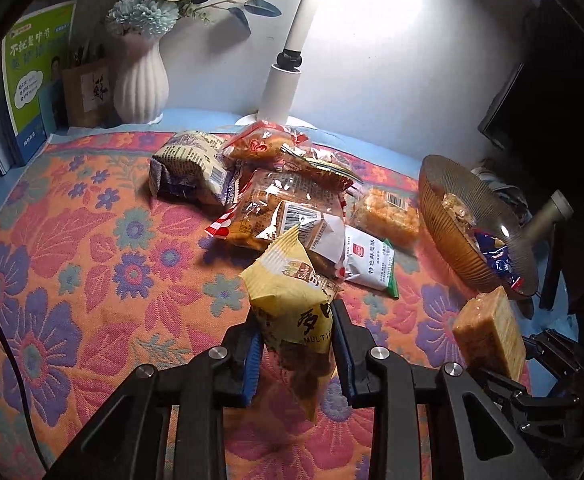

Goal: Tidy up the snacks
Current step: 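Carry the toast slice and peanut bag into the glass bowl and open both tools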

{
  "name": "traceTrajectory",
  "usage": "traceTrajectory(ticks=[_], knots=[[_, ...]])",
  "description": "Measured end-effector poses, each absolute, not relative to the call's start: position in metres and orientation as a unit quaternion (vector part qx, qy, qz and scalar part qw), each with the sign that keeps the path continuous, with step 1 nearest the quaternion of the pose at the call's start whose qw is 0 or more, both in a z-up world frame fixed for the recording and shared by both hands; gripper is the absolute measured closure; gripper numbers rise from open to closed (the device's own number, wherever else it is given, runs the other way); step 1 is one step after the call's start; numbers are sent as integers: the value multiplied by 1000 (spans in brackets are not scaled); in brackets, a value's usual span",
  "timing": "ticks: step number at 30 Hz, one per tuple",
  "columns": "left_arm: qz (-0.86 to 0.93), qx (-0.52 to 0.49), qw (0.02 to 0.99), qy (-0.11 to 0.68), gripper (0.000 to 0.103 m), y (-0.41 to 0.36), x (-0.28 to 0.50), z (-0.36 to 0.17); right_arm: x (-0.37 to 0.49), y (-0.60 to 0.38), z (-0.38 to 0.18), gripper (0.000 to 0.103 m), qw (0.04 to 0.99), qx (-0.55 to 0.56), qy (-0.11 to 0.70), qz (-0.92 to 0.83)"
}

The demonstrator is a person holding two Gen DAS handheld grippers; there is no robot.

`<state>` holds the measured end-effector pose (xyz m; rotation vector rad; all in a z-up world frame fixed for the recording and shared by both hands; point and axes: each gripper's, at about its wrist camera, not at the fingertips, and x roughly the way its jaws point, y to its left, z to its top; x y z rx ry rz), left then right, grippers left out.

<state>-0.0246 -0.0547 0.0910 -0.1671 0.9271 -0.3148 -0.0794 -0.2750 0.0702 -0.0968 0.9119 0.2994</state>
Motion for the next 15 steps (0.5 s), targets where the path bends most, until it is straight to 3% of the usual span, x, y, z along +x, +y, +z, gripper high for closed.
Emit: traceTrajectory(ticks=[15], knots=[[-258, -5, 879, 401, 73, -171, 9, 161, -61, -371, 139, 49, 923, 0, 384, 31]])
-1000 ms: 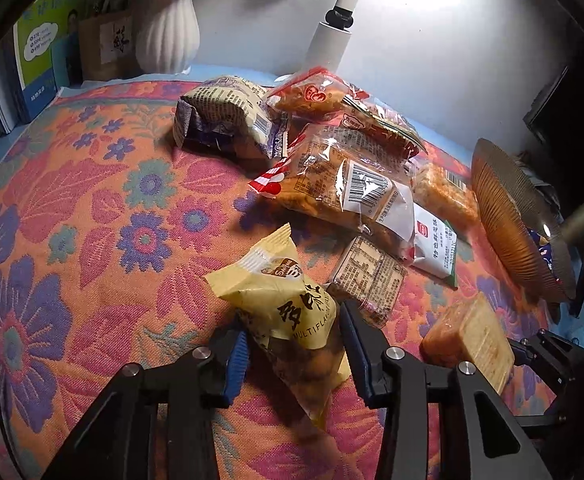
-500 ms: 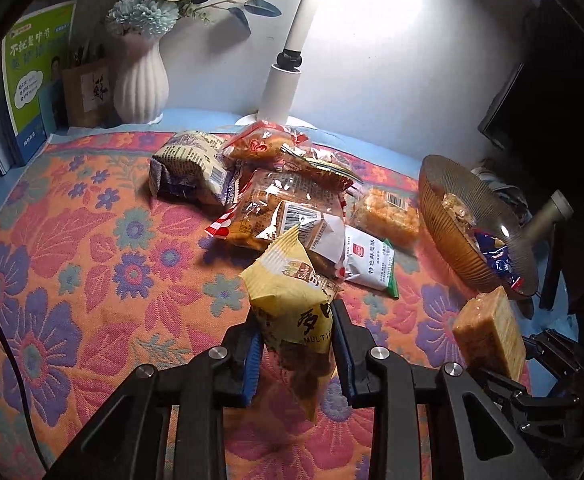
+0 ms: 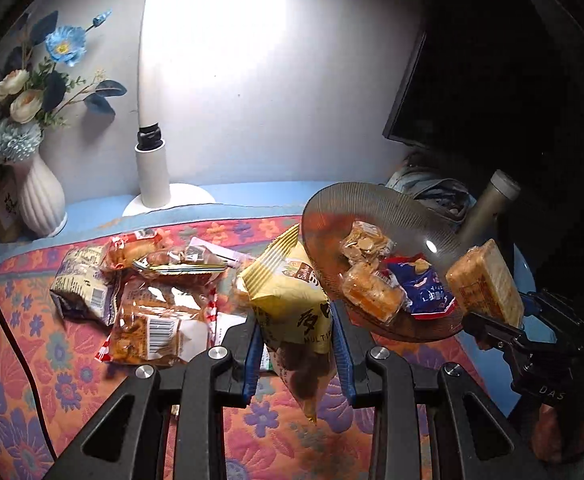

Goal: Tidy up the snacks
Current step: 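Carry the toast slice and peanut bag into the glass bowl and open both tools, then withdraw both tools from the bowl back toward the snack pile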

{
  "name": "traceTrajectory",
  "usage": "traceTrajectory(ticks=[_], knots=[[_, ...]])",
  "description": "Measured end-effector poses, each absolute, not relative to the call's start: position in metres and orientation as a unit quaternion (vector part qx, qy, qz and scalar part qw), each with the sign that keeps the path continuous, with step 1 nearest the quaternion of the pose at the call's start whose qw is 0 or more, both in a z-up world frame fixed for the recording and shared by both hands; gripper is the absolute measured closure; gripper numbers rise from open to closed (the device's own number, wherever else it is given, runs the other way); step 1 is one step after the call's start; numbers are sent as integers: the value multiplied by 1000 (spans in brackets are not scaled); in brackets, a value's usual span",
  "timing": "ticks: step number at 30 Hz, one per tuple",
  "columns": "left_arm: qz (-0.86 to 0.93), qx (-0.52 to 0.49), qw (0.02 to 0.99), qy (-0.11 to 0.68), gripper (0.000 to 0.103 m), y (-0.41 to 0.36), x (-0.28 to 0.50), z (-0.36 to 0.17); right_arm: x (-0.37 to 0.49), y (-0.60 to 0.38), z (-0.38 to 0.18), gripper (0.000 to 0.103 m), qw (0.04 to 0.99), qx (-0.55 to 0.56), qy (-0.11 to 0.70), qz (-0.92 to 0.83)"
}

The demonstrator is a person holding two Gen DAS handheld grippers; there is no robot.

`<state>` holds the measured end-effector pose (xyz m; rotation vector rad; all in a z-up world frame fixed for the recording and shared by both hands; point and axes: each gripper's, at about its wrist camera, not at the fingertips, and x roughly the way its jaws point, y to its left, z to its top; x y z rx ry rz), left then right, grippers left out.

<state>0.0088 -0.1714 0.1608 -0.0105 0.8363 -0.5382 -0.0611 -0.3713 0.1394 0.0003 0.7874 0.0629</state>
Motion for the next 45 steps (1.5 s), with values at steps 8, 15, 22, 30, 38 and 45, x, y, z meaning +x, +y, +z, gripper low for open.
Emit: traceTrajectory(ticks=[8, 15, 22, 30, 38, 45], knots=[[-305, 16, 862, 404, 73, -240, 39, 172, -40, -416, 156, 49, 927, 30, 372, -25], [-322, 33, 853, 410, 73, -280, 58, 164, -18, -445, 152, 49, 923, 61, 378, -44], [-328, 41, 844, 422, 73, -300, 74, 148, 3, -455, 135, 49, 912, 82, 399, -49], [-322, 50, 844, 426, 48, -312, 86, 139, 18, -458, 122, 45, 905, 91, 414, -51], [-316, 39, 863, 393, 34, -280, 76, 152, 5, -452, 132, 43, 912, 83, 398, -41], [-307, 37, 877, 367, 34, -241, 51, 171, -7, -432, 144, 43, 918, 72, 390, -24]])
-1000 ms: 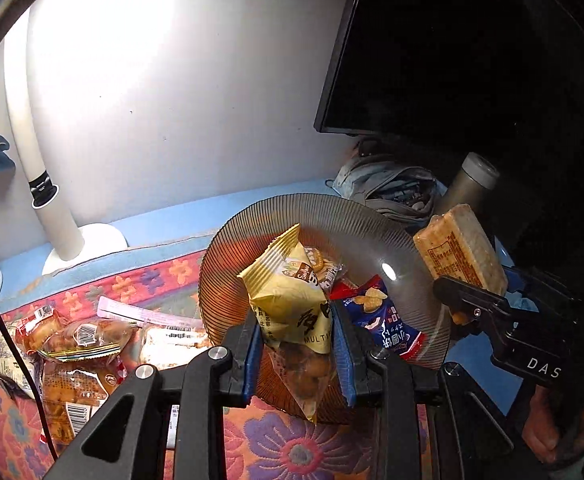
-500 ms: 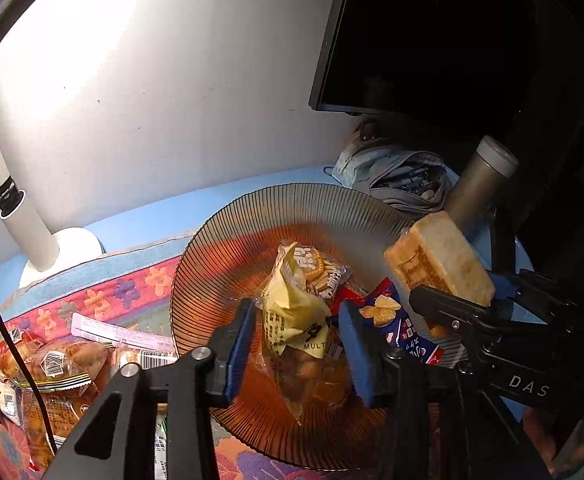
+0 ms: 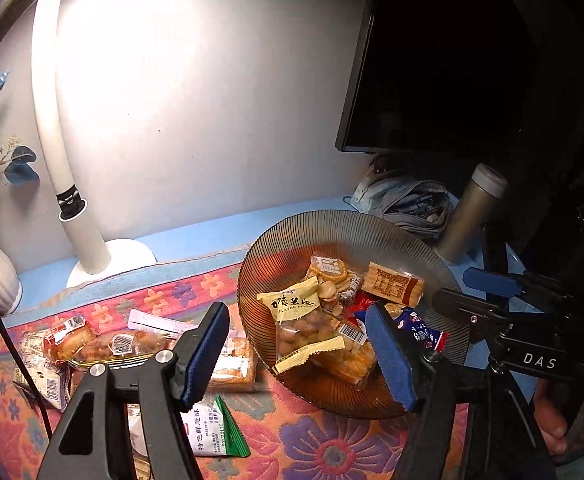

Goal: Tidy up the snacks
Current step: 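Withdraw both tools from the bowl back toward the snack pile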

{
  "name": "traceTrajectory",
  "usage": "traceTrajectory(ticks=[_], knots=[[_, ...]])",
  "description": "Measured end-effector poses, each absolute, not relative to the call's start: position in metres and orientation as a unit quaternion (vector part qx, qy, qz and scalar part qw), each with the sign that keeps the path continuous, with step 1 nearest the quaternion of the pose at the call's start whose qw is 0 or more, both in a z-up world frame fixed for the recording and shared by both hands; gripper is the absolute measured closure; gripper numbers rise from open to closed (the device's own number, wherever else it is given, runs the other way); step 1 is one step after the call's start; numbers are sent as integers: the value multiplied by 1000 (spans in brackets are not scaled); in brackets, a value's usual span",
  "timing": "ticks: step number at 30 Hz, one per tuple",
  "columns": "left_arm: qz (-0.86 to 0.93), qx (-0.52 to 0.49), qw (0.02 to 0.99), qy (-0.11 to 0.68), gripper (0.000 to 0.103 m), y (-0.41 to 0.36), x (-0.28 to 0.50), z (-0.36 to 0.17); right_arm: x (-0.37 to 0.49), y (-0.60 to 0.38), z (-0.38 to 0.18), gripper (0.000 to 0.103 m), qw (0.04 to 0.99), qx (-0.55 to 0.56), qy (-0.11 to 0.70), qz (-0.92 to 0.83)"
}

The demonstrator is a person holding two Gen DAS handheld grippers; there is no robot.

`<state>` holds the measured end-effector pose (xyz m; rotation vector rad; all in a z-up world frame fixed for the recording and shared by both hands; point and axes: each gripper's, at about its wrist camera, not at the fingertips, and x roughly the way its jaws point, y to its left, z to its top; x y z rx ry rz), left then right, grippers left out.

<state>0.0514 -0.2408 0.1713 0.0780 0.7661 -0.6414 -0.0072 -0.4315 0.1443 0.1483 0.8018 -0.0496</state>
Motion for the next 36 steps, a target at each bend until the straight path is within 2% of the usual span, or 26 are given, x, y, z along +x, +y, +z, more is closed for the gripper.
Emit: traceTrajectory(ticks=[11, 18, 25, 31, 36], knots=[[-248, -3, 914, 322, 34, -133, 17, 211, -25, -372, 164, 43, 925, 39, 378, 31], [-201, -46, 924, 323, 34, -55, 5, 208, -31, -324, 165, 43, 922, 13, 380, 80], [-189, -49, 901, 388, 34, -28, -2, 145, -25, -278, 146, 43, 904, 9, 408, 127], [-199, -16, 873, 446, 34, -54, -3, 77, -12, -256, 97, 43, 877, 30, 461, 131], [-203, 20, 862, 463, 34, -79, 0, 45, 0, -252, 61, 43, 857, 42, 499, 121]])
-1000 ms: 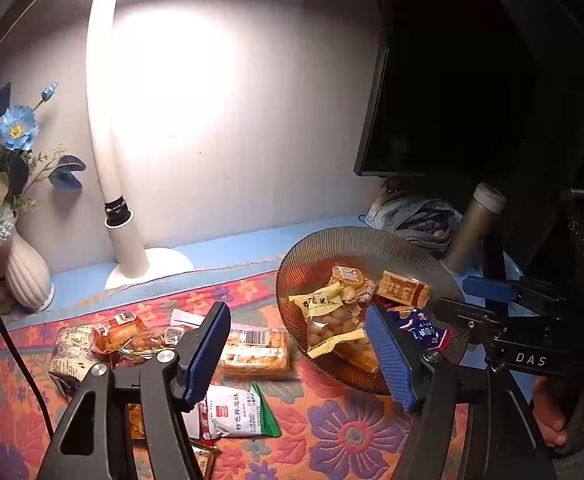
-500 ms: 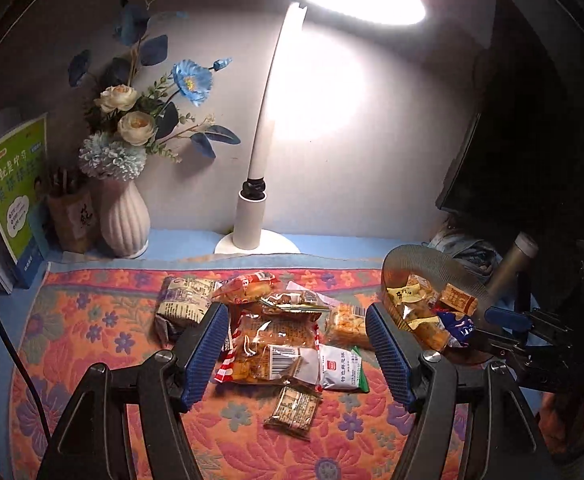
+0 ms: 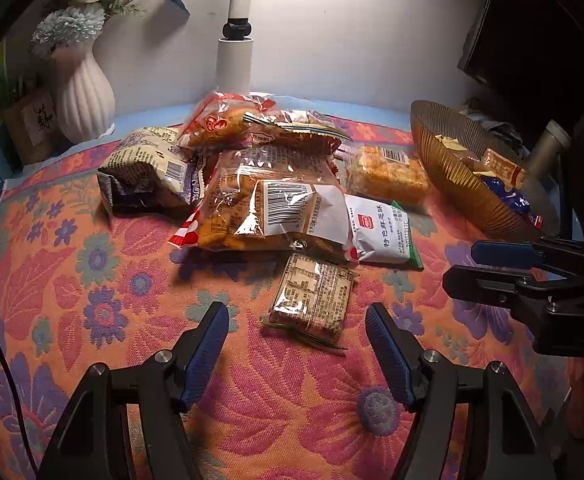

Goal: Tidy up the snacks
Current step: 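Withdraw both tools from the bowl back toward the snack pile, then grasp the small cracker pack with the left tool while the right grasps the white-green biscuit pack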

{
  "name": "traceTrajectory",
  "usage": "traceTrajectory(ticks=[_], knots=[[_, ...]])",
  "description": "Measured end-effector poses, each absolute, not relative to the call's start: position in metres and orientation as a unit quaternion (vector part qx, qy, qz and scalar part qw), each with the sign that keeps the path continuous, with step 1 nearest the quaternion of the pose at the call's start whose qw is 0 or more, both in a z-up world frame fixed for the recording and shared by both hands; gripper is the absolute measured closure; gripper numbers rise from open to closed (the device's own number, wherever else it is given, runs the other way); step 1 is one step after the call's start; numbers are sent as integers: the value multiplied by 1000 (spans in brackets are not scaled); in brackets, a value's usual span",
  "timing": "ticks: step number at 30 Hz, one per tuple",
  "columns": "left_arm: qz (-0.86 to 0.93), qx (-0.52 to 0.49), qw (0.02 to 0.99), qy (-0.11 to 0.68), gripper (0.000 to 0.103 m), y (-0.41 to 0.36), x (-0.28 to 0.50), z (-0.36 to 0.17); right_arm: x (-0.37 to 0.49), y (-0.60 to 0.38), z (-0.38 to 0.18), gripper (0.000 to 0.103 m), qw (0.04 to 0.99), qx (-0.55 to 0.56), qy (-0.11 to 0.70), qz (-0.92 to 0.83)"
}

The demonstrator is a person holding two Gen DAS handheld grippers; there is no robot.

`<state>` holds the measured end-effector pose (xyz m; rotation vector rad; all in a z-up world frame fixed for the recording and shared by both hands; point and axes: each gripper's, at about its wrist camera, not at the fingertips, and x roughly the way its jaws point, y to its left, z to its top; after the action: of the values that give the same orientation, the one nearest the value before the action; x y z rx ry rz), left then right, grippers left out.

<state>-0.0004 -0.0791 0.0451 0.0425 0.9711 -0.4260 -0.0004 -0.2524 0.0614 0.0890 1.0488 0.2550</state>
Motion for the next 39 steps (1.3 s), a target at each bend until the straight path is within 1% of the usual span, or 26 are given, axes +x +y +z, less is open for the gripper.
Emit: traceTrajectory(ticks=[7, 15, 16, 17, 18, 19, 20, 22, 23, 26, 33, 39], knots=[[-203, 16, 856, 475, 35, -87, 10, 23, 11, -252, 43, 43, 854, 49, 507, 108], [-200, 32, 862, 466, 35, -99, 16, 21, 24, -252, 30, 44, 859, 52, 501, 92], [-197, 36, 863, 464, 37, -99, 16, 21, 26, -252, 29, 44, 859, 53, 501, 91], [-193, 43, 864, 463, 43, -101, 16, 21, 28, -251, 28, 45, 859, 53, 500, 91], [-193, 48, 865, 461, 45, -103, 16, 20, 30, -249, 27, 47, 860, 52, 500, 90], [-195, 50, 865, 459, 49, -103, 15, 21, 31, -248, 26, 48, 860, 51, 500, 88], [-195, 52, 866, 458, 51, -104, 15, 21, 32, -248, 26, 50, 861, 49, 498, 87], [-194, 53, 867, 455, 53, -102, 14, 21, 34, -247, 26, 51, 862, 47, 497, 86], [-195, 50, 868, 455, 56, -100, 13, 22, 34, -246, 26, 51, 862, 47, 497, 87], [-189, 42, 870, 453, 56, -92, 12, 25, 36, -240, 26, 53, 860, 48, 499, 96], [-149, 3, 882, 446, 56, -46, 5, 32, 27, -222, 27, 53, 853, 32, 507, 117], [-133, -35, 882, 452, 56, -14, 7, 25, 0, -204, 33, 53, 832, 0, 521, 188]])
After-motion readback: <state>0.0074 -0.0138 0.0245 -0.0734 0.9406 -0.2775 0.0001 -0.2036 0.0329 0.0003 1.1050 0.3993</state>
